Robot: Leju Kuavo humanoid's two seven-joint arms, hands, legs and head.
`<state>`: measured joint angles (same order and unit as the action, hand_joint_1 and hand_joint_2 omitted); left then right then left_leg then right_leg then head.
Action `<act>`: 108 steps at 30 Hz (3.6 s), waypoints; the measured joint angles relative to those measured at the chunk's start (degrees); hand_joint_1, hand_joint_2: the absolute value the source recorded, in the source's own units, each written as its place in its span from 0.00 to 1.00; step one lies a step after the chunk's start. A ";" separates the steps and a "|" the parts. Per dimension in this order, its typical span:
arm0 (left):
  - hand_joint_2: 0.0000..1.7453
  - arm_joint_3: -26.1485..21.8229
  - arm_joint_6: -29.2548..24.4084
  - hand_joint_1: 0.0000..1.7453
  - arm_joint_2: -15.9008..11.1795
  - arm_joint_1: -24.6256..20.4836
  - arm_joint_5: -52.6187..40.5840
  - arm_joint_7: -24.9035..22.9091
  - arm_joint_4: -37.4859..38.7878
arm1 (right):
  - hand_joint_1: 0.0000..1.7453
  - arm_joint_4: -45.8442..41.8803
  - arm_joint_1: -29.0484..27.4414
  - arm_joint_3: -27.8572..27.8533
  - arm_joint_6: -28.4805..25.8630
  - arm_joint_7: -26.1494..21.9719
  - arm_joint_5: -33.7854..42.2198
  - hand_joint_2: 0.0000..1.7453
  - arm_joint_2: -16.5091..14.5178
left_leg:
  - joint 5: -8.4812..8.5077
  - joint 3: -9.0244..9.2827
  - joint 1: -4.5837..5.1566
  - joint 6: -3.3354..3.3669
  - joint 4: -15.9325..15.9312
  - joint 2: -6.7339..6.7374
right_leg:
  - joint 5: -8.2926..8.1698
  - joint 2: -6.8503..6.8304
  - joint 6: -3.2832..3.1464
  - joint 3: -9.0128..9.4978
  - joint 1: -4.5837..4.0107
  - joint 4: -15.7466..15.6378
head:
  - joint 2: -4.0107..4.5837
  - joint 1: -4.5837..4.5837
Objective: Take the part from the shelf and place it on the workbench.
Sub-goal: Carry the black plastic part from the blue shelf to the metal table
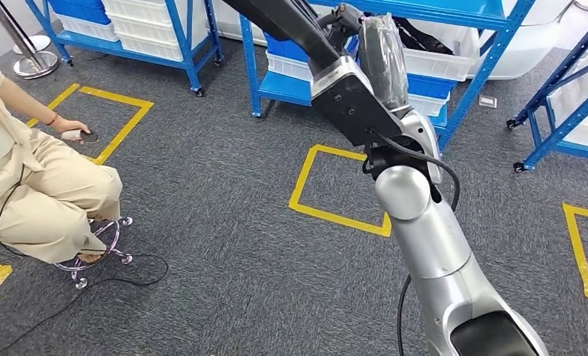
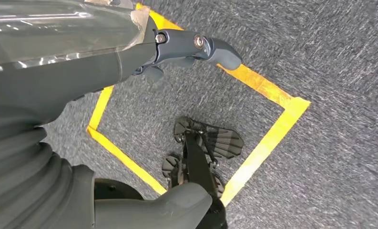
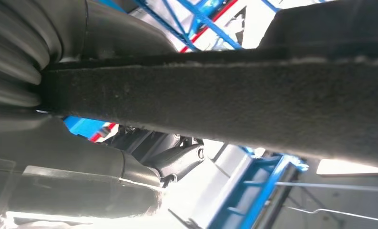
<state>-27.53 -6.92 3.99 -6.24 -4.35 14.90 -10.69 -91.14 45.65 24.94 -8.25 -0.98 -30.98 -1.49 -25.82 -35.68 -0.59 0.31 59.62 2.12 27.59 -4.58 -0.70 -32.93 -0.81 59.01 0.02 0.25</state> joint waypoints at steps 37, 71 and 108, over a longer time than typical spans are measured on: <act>1.00 0.02 -0.25 0.00 1.15 0.37 0.56 0.25 -0.04 | 1.00 -0.33 4.39 5.69 2.41 3.15 -2.36 1.00 -3.91 | 1.68 -0.16 -0.03 1.79 -1.50 -1.89 | 4.60 3.27 0.99 -3.18 0.84 7.74 | -0.01 -0.07; 1.00 0.02 -0.23 0.00 1.26 0.17 -1.12 -1.11 -0.02 | 1.00 1.56 1.76 6.21 2.43 3.97 -6.21 1.00 -2.09 | 2.46 -0.46 -0.13 1.55 -1.86 -4.39 | 6.36 4.17 1.28 -7.48 1.40 15.48 | -0.01 -0.44; 1.00 -0.18 -0.84 0.00 1.72 0.68 -0.10 -0.86 0.01 | 1.00 3.99 -0.72 5.47 2.07 2.98 -5.86 1.00 -3.16 | 2.10 -1.05 0.14 0.99 -0.93 -8.98 | -1.02 7.95 1.40 -1.43 0.90 0.00 | 0.00 -0.08</act>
<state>-27.71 -7.76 5.71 -5.57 -4.46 14.04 -10.68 -87.15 44.93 30.41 -6.18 1.99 -36.83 -4.65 -23.73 -36.72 -0.46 1.30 58.69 -6.87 26.57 3.37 0.70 -34.35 0.09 59.02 0.02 0.16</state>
